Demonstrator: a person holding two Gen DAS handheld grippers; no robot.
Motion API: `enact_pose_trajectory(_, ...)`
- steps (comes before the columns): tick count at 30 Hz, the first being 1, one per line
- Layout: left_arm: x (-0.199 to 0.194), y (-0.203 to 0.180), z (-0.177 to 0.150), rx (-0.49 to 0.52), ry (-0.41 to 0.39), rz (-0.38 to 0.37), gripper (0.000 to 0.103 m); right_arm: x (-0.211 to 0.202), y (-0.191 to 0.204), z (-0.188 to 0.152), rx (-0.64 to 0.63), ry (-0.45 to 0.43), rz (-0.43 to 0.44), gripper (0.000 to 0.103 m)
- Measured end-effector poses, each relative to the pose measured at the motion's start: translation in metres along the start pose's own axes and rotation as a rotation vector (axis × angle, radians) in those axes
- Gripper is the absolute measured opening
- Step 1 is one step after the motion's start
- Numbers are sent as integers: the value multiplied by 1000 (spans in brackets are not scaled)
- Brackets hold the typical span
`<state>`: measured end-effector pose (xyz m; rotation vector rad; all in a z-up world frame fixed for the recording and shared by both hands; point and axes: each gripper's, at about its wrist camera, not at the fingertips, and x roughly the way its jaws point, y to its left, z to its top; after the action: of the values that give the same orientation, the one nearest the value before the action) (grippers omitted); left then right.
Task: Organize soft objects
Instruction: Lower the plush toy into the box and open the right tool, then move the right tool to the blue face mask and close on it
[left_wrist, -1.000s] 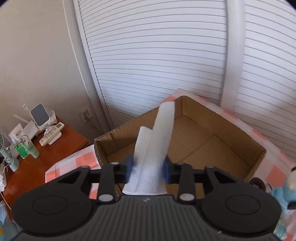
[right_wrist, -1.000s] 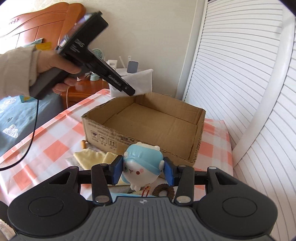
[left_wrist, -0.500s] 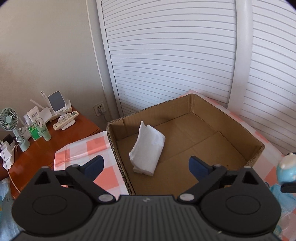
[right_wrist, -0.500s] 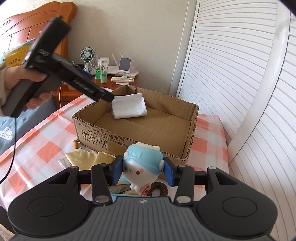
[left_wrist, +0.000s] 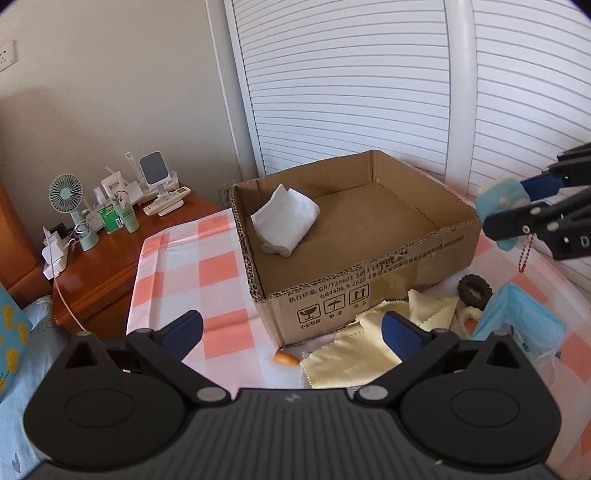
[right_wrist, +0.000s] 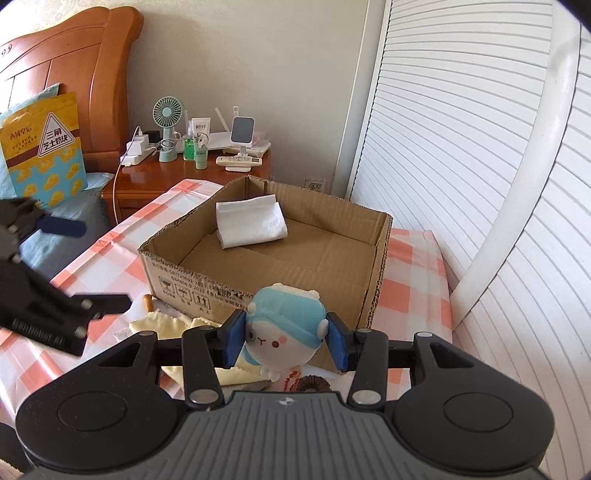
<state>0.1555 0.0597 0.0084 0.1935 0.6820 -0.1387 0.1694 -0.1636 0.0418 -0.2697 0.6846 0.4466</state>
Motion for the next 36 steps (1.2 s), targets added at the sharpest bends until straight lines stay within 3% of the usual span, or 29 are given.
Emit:
enact_pose_trajectory(2, -5, -2, -5, -15, -11, 20, 102, 5, -4, 7, 7, -1, -3, 51)
enact_pose_trajectory(6, -14, -2, -10, -88, -15, -12, 102, 20, -17, 26, 36, -6, -13, 51)
enact_pose_trajectory(14, -13, -2, -15, -115, -1, -3, 102, 78, -37, 70, 60, 28, -15, 51)
enact_pose_trajectory(22, -9, 6, -27, -142, 48, 65, 102, 139, -43, 98, 73, 61, -35, 53)
enact_pose_trajectory(24, -10, 7, -30, -150, 56, 69, 102, 145, -43, 102, 90, 60, -34, 74)
enact_pose_trajectory(25, -10, 7, -31, -151, 60, 70, 102, 147, -43, 103, 94, 66, -36, 91)
enact_pose_trajectory(26, -10, 7, -32, -150, 64, 70, 102, 146, -42, 103, 95, 55, -42, 97)
enact_pose_trajectory(36, -14, -5, -40, -132, 68, 41, 102, 98, -30, 69, 95, 21, -32, 103)
